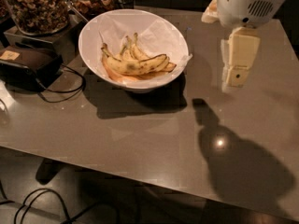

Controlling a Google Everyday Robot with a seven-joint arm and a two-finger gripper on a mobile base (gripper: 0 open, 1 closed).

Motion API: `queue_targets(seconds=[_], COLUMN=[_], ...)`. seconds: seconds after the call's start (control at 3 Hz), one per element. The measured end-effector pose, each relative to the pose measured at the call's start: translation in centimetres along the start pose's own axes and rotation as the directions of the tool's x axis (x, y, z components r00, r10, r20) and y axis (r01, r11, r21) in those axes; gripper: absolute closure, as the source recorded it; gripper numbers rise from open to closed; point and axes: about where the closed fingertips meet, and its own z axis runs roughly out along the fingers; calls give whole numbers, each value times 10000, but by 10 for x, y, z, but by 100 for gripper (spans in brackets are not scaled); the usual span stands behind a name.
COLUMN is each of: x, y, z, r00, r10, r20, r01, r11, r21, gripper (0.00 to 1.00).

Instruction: Pick banana from white bowl

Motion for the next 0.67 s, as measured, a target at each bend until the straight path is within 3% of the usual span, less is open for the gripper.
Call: queue_targets(seconds=[0.33,0.67], x=[-5,-31], y=[-9,-27], z=[0,6], r00=[9999,9981], r10=[-18,-441], r20=[160,431], r01=[12,422], r11=[9994,9981], r21=[346,441], gripper=[0,0])
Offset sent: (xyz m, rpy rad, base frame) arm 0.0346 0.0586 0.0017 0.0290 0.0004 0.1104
